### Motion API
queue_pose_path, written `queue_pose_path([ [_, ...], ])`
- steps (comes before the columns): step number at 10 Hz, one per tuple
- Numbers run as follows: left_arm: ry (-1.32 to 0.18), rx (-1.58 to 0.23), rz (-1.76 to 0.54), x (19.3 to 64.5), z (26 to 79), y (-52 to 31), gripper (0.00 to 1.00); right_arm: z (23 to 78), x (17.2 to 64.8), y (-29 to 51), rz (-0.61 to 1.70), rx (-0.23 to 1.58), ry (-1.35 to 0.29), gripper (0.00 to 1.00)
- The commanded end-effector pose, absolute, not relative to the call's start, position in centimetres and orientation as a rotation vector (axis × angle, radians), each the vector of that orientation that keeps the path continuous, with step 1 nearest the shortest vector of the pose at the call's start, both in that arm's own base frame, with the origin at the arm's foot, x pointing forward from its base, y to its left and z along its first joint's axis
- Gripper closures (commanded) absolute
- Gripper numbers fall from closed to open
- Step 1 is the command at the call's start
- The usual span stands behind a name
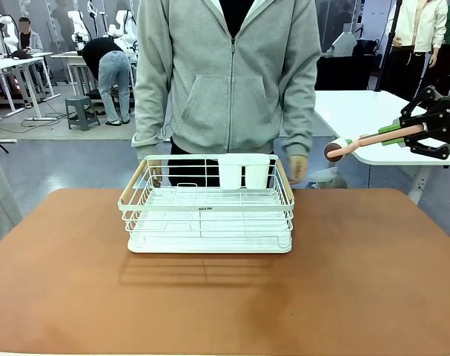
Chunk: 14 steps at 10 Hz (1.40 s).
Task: Clean the table.
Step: Clean the table with the Lint Roller when the human lifts the Dish drying rack.
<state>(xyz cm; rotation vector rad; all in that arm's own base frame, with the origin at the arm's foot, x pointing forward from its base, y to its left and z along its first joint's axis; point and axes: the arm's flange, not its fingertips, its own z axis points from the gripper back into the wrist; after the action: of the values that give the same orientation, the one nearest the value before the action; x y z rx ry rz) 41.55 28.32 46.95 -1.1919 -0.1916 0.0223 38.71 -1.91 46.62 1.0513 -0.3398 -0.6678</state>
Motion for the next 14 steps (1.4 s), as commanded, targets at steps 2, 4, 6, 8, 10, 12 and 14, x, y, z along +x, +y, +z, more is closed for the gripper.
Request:
queue_pose_path([
  [2, -0.191, -1.199, 0.019, 41.22, 47.11, 28.45, 0.0, 46.77, 38.67, -1.75, -0.666, 1.052, -0.341, 1.0],
  [4, -0.191, -1.199, 0.019, 41.22, 47.11, 28.45, 0.0, 46.77, 38.67, -1.75, -0.666, 1.052, -0.341, 1.0],
  [6, -0.191, -1.199, 0.019, 41.22, 47.11, 28.45, 0.0, 46.77, 38.67, -1.75, -0.666, 1.052, -0.341, 1.0],
  [8, -0.191, -1.199, 0.019, 41.22, 47.11, 28.45, 0.0, 46.77, 38.67, -1.75, -0.666, 1.052, -0.341, 1.0],
  [10, -0.191, -1.199, 0.019, 41.22, 47.11, 28.45, 0.0, 46.77, 38.67, -1.75, -0.666, 1.052, -0.341, 1.0],
  [12, -0.191, -1.199, 0.019, 41.22, 47.11, 28.45, 0.0, 46.77, 38.67, -1.75, -0.666, 1.052, -0.341, 1.0],
  [14, -0.191, -1.199, 0.019, 41.22, 47.11, 28.45, 0.0, 46.77, 38.67, -1.75, -0.666, 1.052, -0.341, 1.0],
])
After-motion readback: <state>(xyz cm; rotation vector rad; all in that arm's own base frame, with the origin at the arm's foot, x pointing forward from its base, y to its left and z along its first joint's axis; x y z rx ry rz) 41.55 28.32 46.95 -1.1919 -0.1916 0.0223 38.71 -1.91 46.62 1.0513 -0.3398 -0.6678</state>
